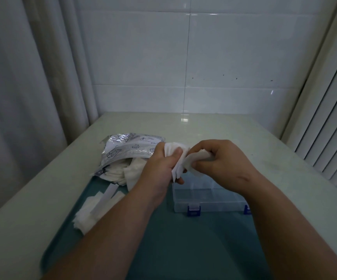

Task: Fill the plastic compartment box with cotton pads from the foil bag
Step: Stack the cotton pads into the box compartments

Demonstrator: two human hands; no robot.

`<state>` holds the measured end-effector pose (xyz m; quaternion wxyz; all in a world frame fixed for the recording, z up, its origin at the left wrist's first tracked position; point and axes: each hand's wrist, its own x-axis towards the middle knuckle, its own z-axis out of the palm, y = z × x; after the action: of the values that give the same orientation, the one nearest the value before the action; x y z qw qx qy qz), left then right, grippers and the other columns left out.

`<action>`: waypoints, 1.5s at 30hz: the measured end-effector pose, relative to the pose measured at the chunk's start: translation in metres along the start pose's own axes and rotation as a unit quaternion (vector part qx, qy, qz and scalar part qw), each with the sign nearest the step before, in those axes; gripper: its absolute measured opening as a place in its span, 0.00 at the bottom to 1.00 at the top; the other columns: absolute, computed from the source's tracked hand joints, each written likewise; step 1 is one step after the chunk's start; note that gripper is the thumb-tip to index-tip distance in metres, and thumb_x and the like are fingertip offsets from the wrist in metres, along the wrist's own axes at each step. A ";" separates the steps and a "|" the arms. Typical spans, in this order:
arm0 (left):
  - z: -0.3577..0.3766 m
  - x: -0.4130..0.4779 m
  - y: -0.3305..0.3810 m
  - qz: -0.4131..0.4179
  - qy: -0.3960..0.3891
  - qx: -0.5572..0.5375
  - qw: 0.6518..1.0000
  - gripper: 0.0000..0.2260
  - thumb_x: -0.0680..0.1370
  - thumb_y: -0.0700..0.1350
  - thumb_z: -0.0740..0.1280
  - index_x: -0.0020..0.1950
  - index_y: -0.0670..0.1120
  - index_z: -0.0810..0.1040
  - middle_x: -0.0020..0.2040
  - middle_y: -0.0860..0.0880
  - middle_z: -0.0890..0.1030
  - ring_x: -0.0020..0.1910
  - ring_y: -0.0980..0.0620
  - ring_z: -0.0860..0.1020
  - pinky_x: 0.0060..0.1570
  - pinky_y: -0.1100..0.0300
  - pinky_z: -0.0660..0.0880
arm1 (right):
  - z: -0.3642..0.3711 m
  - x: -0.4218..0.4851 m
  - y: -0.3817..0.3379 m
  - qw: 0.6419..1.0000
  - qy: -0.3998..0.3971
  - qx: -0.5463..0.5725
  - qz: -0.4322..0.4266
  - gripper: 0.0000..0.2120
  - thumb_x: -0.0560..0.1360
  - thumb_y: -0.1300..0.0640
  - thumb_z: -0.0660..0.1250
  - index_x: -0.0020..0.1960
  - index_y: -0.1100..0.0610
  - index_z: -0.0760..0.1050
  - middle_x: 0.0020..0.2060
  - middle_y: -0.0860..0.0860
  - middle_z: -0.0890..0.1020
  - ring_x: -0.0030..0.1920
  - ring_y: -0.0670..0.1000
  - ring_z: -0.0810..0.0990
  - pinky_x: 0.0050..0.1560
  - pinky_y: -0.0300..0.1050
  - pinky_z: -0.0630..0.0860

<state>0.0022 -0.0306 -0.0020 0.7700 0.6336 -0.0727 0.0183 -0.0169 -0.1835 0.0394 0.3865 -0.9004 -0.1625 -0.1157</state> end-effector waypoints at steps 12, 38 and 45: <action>0.001 0.000 0.006 -0.061 0.051 -0.122 0.989 0.07 0.80 0.41 0.59 0.53 0.42 0.74 0.45 0.40 0.79 0.37 0.45 0.77 0.30 0.57 0.74 | -0.004 -0.002 0.000 0.999 0.018 0.034 0.022 0.07 0.72 0.60 0.70 0.45 0.48 0.80 0.41 0.41 0.80 0.41 0.43 0.78 0.37 0.28 0.71; 0.002 -0.001 0.002 -0.013 0.001 0.017 1.000 0.07 0.80 0.42 0.65 0.49 0.43 0.82 0.40 0.47 0.83 0.39 0.51 0.81 0.40 0.55 0.78 | -0.012 -0.003 -0.002 0.997 0.028 -0.045 0.048 0.07 0.70 0.59 0.71 0.45 0.49 0.79 0.39 0.44 0.78 0.39 0.44 0.77 0.35 0.31 0.70; 0.000 0.003 -0.001 -0.040 -0.027 -0.001 0.999 0.14 0.76 0.32 0.61 0.54 0.44 0.82 0.48 0.42 0.84 0.48 0.45 0.81 0.48 0.50 0.79 | -0.012 0.000 0.005 0.994 0.063 -0.073 0.050 0.06 0.71 0.59 0.69 0.45 0.49 0.79 0.40 0.46 0.81 0.38 0.45 0.78 0.38 0.39 0.78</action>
<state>0.0052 -0.0313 -0.0025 0.7685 0.6356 -0.0680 -0.0292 -0.0160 -0.1956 0.0446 0.3342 -0.9243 -0.0838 -0.1643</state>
